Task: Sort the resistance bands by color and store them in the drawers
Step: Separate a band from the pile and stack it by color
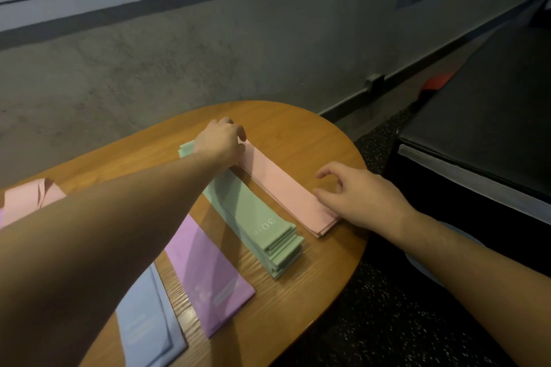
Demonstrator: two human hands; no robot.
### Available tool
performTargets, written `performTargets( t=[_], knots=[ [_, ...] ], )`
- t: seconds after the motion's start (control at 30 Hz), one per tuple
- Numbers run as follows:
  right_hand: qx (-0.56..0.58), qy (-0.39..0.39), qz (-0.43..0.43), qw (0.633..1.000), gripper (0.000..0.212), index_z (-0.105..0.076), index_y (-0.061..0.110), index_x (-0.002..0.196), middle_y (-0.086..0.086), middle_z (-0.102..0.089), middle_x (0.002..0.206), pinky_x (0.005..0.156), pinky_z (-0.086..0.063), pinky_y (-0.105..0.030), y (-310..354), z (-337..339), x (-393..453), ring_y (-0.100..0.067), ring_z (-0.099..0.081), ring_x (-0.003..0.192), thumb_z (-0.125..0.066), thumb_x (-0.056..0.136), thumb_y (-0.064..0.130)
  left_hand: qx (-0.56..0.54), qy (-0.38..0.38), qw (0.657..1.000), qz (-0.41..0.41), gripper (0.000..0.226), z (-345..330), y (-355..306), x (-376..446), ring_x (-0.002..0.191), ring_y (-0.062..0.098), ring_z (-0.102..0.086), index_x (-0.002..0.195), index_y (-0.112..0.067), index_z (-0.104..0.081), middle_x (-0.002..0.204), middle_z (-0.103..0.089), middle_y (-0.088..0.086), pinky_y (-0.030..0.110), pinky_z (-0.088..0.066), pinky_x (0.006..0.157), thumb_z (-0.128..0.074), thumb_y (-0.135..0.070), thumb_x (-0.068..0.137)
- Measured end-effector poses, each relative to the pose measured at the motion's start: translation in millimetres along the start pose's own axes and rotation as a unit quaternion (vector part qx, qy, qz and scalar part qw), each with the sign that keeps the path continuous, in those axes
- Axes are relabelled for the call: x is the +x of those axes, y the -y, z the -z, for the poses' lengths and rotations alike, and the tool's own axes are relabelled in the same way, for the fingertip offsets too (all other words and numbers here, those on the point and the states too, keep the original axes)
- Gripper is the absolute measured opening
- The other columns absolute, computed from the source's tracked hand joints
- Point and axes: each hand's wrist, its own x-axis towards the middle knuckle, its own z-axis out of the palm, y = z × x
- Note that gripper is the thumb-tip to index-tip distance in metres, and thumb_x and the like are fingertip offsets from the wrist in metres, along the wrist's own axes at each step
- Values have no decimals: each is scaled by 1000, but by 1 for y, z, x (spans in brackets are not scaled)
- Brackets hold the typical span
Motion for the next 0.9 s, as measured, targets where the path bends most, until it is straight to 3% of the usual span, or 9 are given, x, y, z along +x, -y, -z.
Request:
performTargets(
  t=[0.17,0.4,0.6,0.77,0.9],
  knots=[
    [39,-35,33,998,22,-55,46,113,8,-62,78,71,-57,-42,25,5,-5,-9,-60,73,-56,92,54,-8,-22,998,-50,25,23,6,-27,110,21,-53,116,-29,-68,120,-62,-2,39,-52,87,-54,-39,98],
    [30,0,89,996,16,-56,45,109,12,-63,83,64,-54,-32,76,-4,-20,-6,-61,74,-56,95,51,-21,-28,995,-94,25,46,43,-104,107,20,-59,115,-30,-66,115,-66,-6,37,-51,84,-53,-41,97],
    [42,21,148,988,22,-64,38,114,13,-65,92,73,-50,-31,137,-32,-35,-8,-59,80,-60,93,45,-74,-33,996,-48,27,52,109,-191,107,22,-61,117,-27,-64,116,-68,-6,40,-50,88,-56,-42,96],
    [74,59,218,971,20,-68,32,112,11,-66,88,79,-50,-31,197,-64,-48,-11,-61,81,-64,93,37,-124,-40,991,37,45,52,171,-269,94,17,-61,112,-27,-65,112,-69,-7,36,-49,87,-41,-54,85],
    [72,97,267,956,17,-67,33,109,12,-65,87,83,-51,-33,241,-93,-58,-8,-58,77,-64,93,36,-117,-60,988,85,30,53,210,-329,104,17,-62,113,-25,-68,112,-70,-6,36,-50,90,-56,-42,92]
  ],
)
